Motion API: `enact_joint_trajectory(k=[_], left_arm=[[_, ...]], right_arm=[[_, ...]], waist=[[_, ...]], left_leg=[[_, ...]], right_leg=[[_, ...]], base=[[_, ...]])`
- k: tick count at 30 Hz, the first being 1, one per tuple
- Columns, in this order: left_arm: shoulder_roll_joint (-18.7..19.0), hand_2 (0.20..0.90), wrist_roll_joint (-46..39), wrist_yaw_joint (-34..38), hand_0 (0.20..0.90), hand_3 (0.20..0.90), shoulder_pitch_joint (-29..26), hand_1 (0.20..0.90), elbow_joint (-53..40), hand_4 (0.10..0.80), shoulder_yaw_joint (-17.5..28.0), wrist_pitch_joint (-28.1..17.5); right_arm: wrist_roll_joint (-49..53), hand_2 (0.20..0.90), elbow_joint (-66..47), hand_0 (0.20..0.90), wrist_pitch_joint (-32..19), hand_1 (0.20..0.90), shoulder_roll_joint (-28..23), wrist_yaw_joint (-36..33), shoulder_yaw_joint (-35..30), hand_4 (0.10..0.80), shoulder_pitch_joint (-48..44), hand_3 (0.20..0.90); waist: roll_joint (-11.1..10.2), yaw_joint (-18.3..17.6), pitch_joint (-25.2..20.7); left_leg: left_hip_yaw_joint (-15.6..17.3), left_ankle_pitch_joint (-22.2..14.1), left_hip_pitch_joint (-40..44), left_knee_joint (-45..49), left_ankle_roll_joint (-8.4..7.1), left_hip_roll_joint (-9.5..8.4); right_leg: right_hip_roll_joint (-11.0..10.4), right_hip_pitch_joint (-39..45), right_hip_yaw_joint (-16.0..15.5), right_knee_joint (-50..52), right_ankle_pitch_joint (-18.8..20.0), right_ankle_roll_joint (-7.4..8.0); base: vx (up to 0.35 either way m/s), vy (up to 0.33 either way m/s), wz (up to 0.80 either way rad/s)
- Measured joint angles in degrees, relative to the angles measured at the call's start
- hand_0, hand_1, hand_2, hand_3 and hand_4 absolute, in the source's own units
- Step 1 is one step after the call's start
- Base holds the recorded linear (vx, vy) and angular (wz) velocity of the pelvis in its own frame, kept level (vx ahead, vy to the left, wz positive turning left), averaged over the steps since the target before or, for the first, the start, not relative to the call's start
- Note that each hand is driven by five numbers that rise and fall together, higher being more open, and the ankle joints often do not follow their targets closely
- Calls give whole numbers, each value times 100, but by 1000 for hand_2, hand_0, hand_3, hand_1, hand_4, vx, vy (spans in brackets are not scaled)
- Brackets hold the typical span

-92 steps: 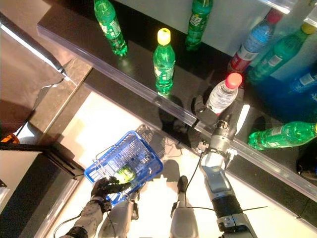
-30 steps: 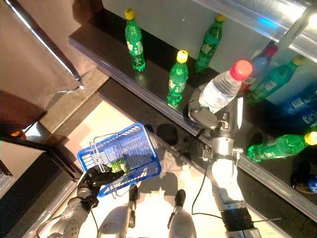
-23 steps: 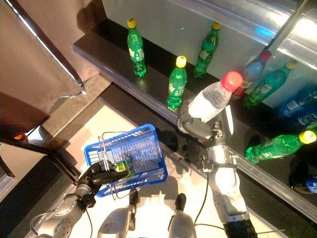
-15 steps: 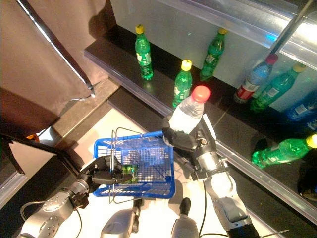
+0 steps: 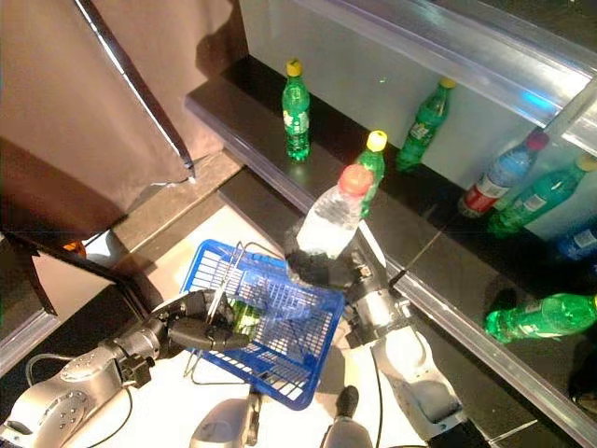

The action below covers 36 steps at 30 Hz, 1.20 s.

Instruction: Pick up the drink and place into the basket.

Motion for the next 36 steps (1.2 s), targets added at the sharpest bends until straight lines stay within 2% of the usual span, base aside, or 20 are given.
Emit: enact_joint_trajectory(k=[2, 5, 9, 12, 18, 22, 27, 29, 32, 36], left_arm=[[21, 300, 0, 3, 300, 200, -34, 300, 0, 100, -120, -1], [27, 300, 0, 2, 300, 200, -26, 300, 0, 100, -288, -1], [33, 300, 1, 1, 300, 200, -23, 300, 0, 100, -310, -7], [34, 300, -4, 1, 300, 200, -25, 300, 0, 100, -511, -17], [17, 300, -43, -7, 300, 200, -48, 300, 0, 100, -1107, -61], [-92, 300, -62, -11, 300, 200, -219, 300, 1, 100, -1329, -92], [-165, 300, -64, -122, 300, 200, -224, 300, 8, 100, -1390, -111], [-172, 300, -64, -222, 300, 200, -253, 300, 9, 100, -1392, -111], [-208, 300, -64, -264, 300, 200, -378, 300, 27, 100, -1507, -108], [-285, 300, -64, -280, 300, 200, -719, 300, 120, 100, -1614, -51]], right_arm=[[7, 300, 200, 300, 25, 300, 41, -7, 297, 100, -34, 200], [11, 300, 688, 300, 401, 300, 144, -2, 718, 100, 41, 200], [-4, 300, 1411, 300, 518, 300, 184, 4, 937, 100, 197, 200], [-121, 300, 1950, 300, 553, 300, 179, -16, 1009, 100, 265, 200], [-1008, 300, 2457, 300, 538, 300, 127, -160, 1224, 100, 298, 200], [-1819, 300, 3137, 300, 533, 300, 0, -475, 1415, 100, 33, 200], [-2569, 300, 3247, 300, 601, 300, -103, -690, 1426, 100, -29, 200], [-3059, 300, 3456, 300, 870, 300, -106, -641, 1507, 100, -259, 200], [-3729, 300, 3942, 300, 1551, 300, -101, -332, 1877, 100, -795, 200], [-4272, 300, 4653, 300, 2324, 300, 81, 140, 2336, 100, -1334, 200]], waist=[[-26, -4, -106], [-62, 6, -355], [-40, 3, -406], [-8, -3, -434], [159, -19, -537], [394, -5, -533], [502, -21, -492], [499, -17, -489], [488, 34, -393], [398, 209, -197]], left_leg=[[-1, -1, 0, -15, 1, -10], [-14, 5, 36, -86, 6, -20], [-37, 12, 26, -82, 14, -37], [-49, 14, 18, -81, 18, -52], [-70, 14, -163, 32, 21, -76], [-92, 29, -400, 228, 50, -155], [-154, -68, -494, 445, 117, -272], [-172, -88, -647, 579, 141, -345], [-219, -71, -824, 792, 139, -419], [-340, -115, -1028, 1072, 81, -445]], right_leg=[[-9, 1, -3, -2, -15, 13], [-11, 37, -33, -68, -23, 23], [-20, 45, -40, -73, -30, 34], [-35, 44, -43, -69, -36, 43], [-71, -148, -46, 68, -80, 56], [-204, -400, -84, 456, -226, 79], [-425, -725, -35, 1271, -609, 85], [-548, -998, 10, 1702, -781, 79], [-691, -1256, 14, 2190, -998, 52], [-781, -1479, -25, 2650, -1241, -23]], base=[[11, 2, 2], [-7, 13, 3], [-57, 58, 3], [-48, 52, 2], [-105, 64, 2], [-32, 68, 13], [-1, 50, 9], [-15, -14, 9], [5, -47, 15], [-9, -81, 15]])
